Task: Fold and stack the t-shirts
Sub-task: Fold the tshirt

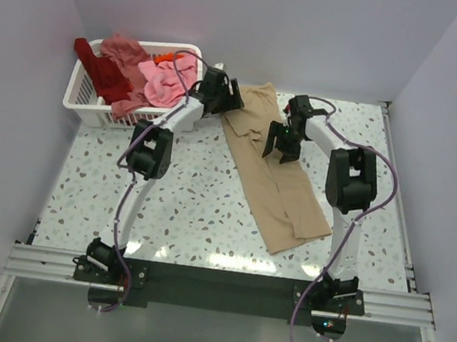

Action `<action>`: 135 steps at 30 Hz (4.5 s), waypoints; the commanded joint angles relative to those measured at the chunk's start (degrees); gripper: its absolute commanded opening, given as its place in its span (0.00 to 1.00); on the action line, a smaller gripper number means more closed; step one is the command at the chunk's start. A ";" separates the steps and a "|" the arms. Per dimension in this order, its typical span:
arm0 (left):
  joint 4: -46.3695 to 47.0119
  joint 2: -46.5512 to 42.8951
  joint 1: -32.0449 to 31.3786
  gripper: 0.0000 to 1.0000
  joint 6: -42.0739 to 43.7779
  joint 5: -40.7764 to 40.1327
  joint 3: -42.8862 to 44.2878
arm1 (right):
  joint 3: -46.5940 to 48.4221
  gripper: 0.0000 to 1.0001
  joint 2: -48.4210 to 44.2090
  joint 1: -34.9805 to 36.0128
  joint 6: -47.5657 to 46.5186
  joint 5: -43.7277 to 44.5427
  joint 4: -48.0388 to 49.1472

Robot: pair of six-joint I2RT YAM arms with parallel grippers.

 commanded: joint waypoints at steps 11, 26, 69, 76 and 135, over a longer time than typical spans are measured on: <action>2.91 -10.70 -5.36 0.78 6.74 5.31 -10.67 | -24.52 0.72 -23.42 0.20 -5.30 5.71 -0.58; -5.00 -32.65 -13.63 0.85 10.71 -3.91 -34.04 | -49.67 0.73 -36.62 4.68 2.34 8.79 7.86; -12.73 -79.45 -42.36 0.84 -15.12 -16.65 -90.92 | -64.26 0.75 -59.46 39.23 40.22 21.89 -1.28; -14.32 -76.10 -46.77 0.79 -21.98 -21.31 -90.48 | -69.10 0.72 -63.96 34.31 37.42 20.93 1.97; -15.98 -71.27 -47.91 0.00 -22.17 -19.38 -84.79 | -62.26 0.00 -56.66 34.56 30.64 14.94 4.53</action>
